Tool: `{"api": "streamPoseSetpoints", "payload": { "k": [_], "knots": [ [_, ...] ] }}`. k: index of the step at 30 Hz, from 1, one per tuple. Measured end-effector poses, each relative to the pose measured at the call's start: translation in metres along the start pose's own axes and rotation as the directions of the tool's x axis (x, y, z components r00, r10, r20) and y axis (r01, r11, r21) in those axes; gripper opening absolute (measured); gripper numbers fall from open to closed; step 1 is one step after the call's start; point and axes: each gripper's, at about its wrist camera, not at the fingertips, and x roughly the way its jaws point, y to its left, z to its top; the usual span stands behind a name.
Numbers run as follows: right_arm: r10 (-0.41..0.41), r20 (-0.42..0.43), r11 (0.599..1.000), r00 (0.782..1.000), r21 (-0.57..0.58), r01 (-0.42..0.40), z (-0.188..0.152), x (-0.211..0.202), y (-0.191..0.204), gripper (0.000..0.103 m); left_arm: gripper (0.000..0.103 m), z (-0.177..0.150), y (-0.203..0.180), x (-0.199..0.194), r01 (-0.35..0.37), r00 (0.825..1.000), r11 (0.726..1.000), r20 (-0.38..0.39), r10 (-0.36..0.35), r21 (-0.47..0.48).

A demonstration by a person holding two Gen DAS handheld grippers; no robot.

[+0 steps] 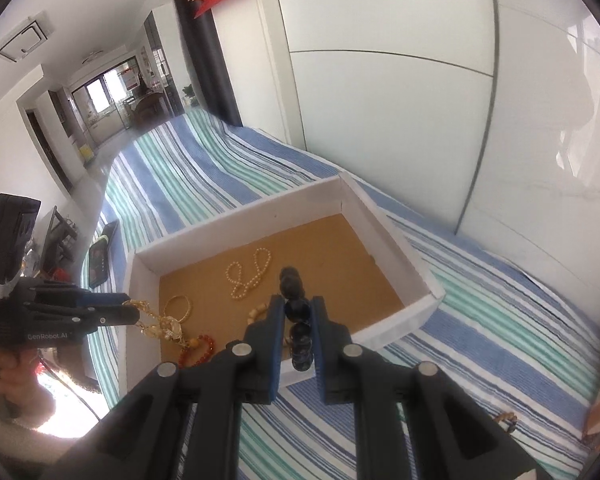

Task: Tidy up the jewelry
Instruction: 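Carry the earrings and black bead bracelet into the white tray, open both tools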

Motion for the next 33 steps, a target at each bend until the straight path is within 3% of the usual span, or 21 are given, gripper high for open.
{"api": "streamPoseSetpoints", "payload": {
  "k": [6,11,20,23,25,27,28,31,33],
  "knots": [
    [-0.001,-0.008,1.0,1.0,-0.03,0.0,0.027,0.032,-0.005,0.013,0.025,0.02,0.039,0.018,-0.066,0.998,0.994,0.01,0.067,-0.091],
    [0.015,-0.082,0.999,0.997,-0.05,-0.019,0.04,0.082,-0.006,0.013,0.025,0.03,0.064,0.046,-0.122,0.992,0.982,-0.017,0.121,-0.145],
    [0.101,-0.22,0.994,0.97,-0.027,-0.11,0.037,0.181,-0.009,0.013,0.025,0.029,0.089,0.108,-0.187,0.979,0.965,-0.111,0.168,-0.184],
    [0.092,-0.263,0.993,0.96,-0.042,-0.106,0.03,0.209,-0.016,0.014,0.026,0.025,0.095,0.132,-0.18,0.978,0.965,-0.139,0.155,-0.192],
    [-0.01,-0.28,0.997,0.96,-0.077,-0.012,0.025,0.225,-0.024,0.018,0.032,0.022,0.097,0.145,-0.204,0.972,0.961,-0.156,0.175,-0.187],
    [-0.115,-0.263,0.99,0.958,-0.104,0.09,0.022,0.227,-0.034,0.039,0.057,0.018,0.097,0.148,-0.228,0.966,0.956,-0.164,0.199,-0.183],
    [-0.146,-0.245,0.987,0.959,-0.099,0.125,0.022,0.221,-0.038,0.04,0.061,0.015,0.097,0.146,-0.228,0.967,0.956,-0.155,0.201,-0.182],
    [-0.147,-0.206,0.989,0.967,-0.044,0.141,0.021,0.196,-0.047,0.045,0.073,0.009,0.091,0.138,-0.23,0.968,0.957,-0.142,0.207,-0.176],
    [-0.148,-0.177,0.989,0.973,-0.031,0.145,0.017,0.175,-0.047,0.058,0.074,0.005,0.087,0.131,-0.229,0.969,0.958,-0.136,0.207,-0.175]
  ]
}}
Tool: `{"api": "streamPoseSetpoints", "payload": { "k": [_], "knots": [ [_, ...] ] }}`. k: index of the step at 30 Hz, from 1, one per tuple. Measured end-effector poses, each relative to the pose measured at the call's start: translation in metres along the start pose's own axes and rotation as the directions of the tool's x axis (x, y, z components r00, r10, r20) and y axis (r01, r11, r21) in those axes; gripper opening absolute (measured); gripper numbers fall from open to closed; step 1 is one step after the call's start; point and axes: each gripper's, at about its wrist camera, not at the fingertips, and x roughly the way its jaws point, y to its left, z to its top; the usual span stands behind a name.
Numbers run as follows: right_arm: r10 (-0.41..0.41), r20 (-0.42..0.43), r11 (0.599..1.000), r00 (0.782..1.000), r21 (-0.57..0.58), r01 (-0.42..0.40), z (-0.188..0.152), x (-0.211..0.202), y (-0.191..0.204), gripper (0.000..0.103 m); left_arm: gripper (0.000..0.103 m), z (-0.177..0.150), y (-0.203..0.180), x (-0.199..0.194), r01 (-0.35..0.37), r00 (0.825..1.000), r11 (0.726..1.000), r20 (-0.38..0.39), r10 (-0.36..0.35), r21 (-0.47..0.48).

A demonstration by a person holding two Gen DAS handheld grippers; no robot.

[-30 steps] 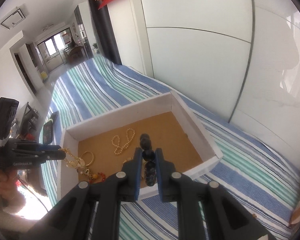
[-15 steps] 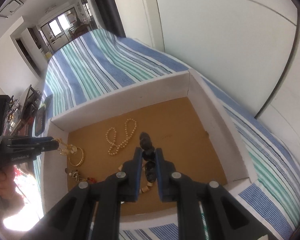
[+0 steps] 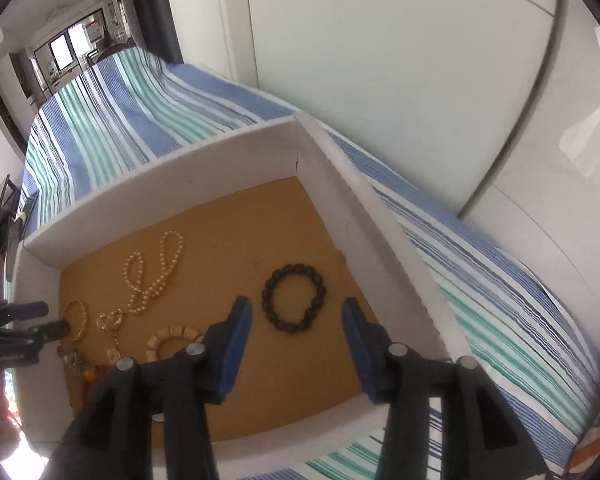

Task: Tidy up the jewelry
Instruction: 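Carry the earrings and black bead bracelet into the white tray, open both tools, then move the right tool to the green pendant and grasp it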

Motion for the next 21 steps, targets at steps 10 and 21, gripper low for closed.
{"api": "streamPoseSetpoints", "payload": {
  "k": [10,21],
  "knots": [
    [-0.062,0.06,0.991,0.996,0.126,0.054,-0.086,-0.082,-0.016,0.068,0.08,-0.034,-0.041,-0.061,0.061,0.994,0.99,0.087,-0.072,0.128],
    [-0.165,-0.094,0.937,0.982,0.297,0.185,-0.199,-0.12,-0.051,0.068,0.081,-0.094,-0.127,-0.09,0.167,0.981,0.917,0.034,-0.193,0.363]
  ]
}}
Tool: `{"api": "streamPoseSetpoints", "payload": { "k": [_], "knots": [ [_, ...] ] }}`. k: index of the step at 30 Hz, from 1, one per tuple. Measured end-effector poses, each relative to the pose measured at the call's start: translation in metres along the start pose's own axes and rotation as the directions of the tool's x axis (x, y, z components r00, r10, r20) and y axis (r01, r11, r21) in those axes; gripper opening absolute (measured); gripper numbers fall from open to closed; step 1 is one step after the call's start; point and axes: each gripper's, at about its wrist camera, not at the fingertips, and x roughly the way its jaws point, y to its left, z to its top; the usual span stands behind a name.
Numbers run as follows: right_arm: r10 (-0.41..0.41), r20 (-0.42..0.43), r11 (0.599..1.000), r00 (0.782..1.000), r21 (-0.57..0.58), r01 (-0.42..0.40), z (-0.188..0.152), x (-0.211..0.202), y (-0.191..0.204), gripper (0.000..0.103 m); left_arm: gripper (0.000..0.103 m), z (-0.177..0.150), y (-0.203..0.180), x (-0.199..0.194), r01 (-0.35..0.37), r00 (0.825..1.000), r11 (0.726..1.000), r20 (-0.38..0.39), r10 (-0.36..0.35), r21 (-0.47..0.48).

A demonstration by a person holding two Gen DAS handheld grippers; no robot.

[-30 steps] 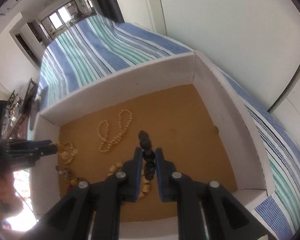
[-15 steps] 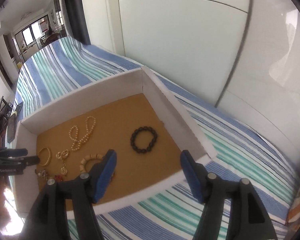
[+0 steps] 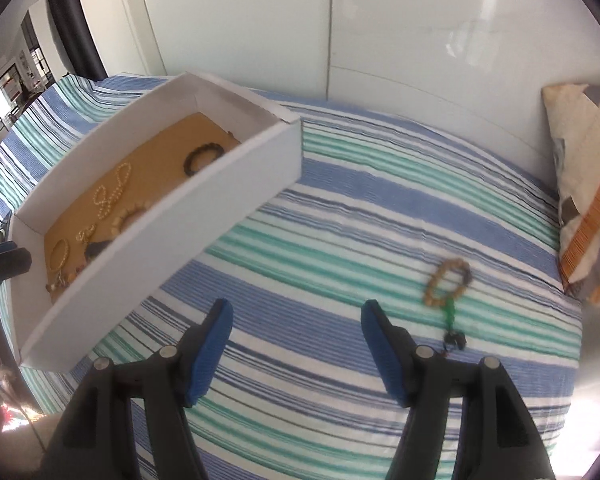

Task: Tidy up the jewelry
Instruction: 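Move the right tool to the green pendant and grasp it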

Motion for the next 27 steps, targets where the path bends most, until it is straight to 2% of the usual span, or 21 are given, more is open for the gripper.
{"api": "streamPoseSetpoints", "payload": {
  "k": [5,13,27],
  "knots": [
    [-0.032,-0.025,0.998,0.999,0.046,0.033,-0.034,-0.014,-0.018,0.068,0.081,-0.016,-0.041,0.007,0.046,0.998,0.994,-0.051,-0.041,0.1],
    [-0.022,-0.044,0.995,0.999,0.095,0.026,-0.066,-0.033,-0.027,0.068,0.081,-0.026,-0.084,0.004,0.086,0.995,0.975,-0.071,-0.073,0.206],
    [-0.019,-0.036,0.991,0.999,0.132,0.023,-0.086,-0.047,-0.029,0.068,0.081,-0.045,-0.095,0.014,0.1,0.991,0.961,-0.116,-0.071,0.259]
  ]
}}
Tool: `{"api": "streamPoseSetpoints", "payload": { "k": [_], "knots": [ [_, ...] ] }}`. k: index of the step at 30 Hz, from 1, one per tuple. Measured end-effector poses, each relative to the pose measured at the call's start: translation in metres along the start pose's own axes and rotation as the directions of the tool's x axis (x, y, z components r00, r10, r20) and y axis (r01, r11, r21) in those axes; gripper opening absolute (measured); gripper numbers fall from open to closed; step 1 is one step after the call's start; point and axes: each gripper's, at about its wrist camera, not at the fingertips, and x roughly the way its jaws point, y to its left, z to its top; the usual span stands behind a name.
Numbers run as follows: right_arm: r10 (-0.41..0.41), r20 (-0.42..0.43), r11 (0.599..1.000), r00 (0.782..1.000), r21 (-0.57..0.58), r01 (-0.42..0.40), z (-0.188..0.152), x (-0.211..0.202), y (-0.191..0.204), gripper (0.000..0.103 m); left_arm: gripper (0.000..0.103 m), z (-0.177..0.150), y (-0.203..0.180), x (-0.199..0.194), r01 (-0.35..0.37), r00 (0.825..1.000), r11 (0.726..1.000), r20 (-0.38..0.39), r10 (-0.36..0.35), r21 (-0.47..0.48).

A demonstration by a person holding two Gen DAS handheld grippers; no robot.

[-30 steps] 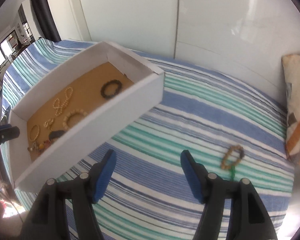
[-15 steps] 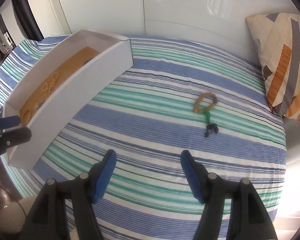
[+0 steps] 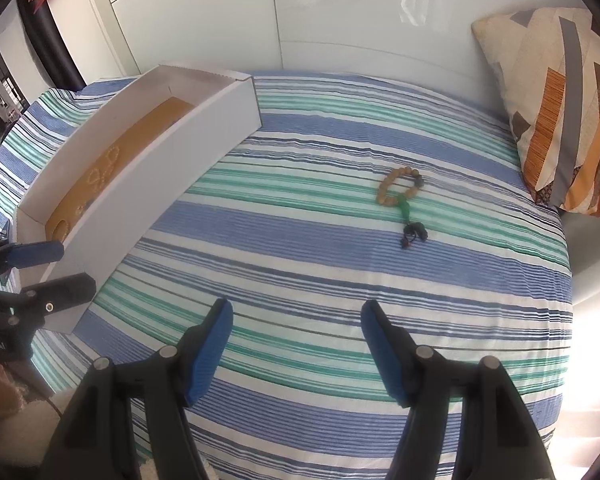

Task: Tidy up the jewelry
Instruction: 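Move the right tool to the green pendant and grasp it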

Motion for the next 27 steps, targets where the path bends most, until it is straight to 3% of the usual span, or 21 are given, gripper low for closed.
{"api": "streamPoseSetpoints", "payload": {
  "k": [7,15,27],
  "knots": [
    [-0.01,0.0,0.997,1.0,0.077,0.01,-0.014,-0.006,-0.024,0.068,0.083,-0.007,0.007,0.024,-0.004,0.998,1.0,-0.07,0.002,-0.03],
    [-0.059,-0.023,0.976,0.998,0.208,0.063,-0.034,-0.004,-0.067,0.068,0.083,0.004,-0.013,0.032,-0.005,0.996,0.999,-0.084,0.007,0.034],
    [-0.056,-0.039,0.975,0.998,0.213,0.063,-0.029,0.007,-0.074,0.068,0.083,0.018,-0.018,0.042,-0.05,0.995,0.997,-0.085,0.055,0.064]
  ]
}}
